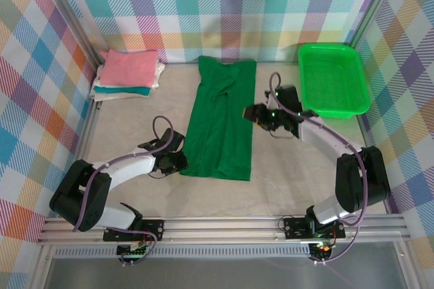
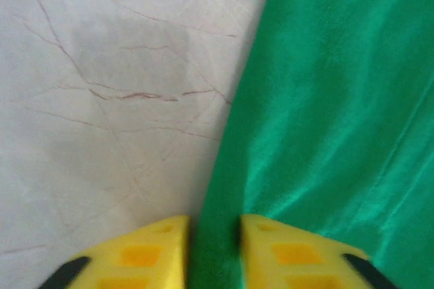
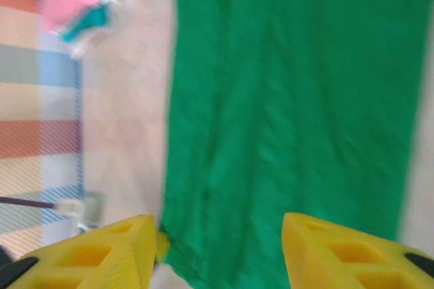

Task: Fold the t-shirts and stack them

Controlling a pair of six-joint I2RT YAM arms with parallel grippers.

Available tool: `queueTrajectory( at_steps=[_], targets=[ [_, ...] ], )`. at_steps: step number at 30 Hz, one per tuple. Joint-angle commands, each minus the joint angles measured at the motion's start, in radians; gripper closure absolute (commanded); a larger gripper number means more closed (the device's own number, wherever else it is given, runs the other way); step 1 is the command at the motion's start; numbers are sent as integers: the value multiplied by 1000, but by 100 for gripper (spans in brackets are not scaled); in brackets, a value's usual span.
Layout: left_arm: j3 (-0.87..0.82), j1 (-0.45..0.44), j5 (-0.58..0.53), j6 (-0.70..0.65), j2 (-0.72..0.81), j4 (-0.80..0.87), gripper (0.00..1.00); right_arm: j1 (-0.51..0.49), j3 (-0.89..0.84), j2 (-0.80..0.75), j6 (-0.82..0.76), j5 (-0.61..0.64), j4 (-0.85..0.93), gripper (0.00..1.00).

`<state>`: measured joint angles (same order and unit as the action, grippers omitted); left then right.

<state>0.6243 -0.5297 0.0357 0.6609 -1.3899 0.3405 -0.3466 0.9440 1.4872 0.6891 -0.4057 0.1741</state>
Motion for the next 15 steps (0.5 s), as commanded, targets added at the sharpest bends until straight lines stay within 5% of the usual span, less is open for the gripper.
queueTrajectory(
  at_steps=[1, 5, 15],
  targets=[
    [-37, -44, 90, 12, 19, -116, 88, -12, -133, -106, 35, 54, -10, 47],
    [-126, -86, 82, 61, 107, -178, 100, -12, -275, -253, 60, 121, 126, 43],
    [-231, -191, 42, 149, 263, -140, 100, -19, -522, -413, 98, -98, 172, 33]
  ],
)
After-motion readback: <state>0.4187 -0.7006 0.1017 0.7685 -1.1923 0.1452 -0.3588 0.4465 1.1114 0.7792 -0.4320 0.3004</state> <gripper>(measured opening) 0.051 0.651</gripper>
